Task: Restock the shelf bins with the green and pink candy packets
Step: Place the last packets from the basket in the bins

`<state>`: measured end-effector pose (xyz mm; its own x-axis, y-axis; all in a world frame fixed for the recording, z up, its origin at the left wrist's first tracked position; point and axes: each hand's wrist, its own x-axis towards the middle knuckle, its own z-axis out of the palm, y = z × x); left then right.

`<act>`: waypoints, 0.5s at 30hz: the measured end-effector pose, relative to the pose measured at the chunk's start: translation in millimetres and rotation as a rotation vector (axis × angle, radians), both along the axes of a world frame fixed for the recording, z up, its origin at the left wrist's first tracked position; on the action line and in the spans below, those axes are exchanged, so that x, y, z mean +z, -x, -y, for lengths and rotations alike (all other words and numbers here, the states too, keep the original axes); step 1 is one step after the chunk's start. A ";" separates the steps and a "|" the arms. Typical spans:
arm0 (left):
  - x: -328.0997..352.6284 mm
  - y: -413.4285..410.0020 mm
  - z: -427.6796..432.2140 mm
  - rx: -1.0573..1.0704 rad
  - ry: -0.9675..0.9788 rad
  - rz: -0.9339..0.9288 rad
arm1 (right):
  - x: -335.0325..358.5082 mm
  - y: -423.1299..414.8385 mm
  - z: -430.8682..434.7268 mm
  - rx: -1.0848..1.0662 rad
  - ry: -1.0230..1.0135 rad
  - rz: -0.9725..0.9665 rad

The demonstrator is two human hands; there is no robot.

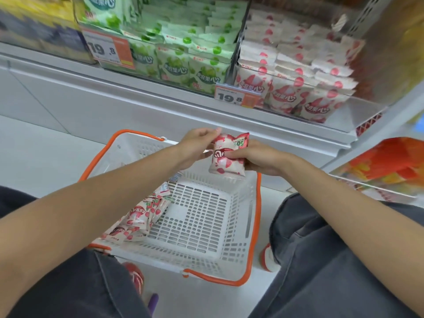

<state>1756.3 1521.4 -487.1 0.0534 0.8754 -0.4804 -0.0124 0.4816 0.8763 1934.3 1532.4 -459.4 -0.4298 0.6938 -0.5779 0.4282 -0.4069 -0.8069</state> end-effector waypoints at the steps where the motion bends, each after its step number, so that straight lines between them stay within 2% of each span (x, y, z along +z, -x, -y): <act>1: 0.8 -1.8 -1.2 0.050 -0.033 0.020 | 3.2 -4.1 -1.4 0.020 0.028 -0.021; 7: 13.5 -22.2 -3.0 0.209 -0.124 -0.078 | 17.0 -20.4 -1.4 0.036 0.051 -0.112; 10: 21.2 -28.6 -4.8 0.350 -0.046 0.017 | 25.4 -27.6 -7.9 -0.158 -0.109 -0.075; 13: 33.9 -31.3 -3.2 0.217 0.025 0.046 | 36.6 -35.2 -14.2 -0.401 -0.275 -0.086; 15: 46.2 -38.1 -4.9 0.118 -0.014 -0.011 | 51.1 -41.6 -15.0 -0.401 -0.359 -0.069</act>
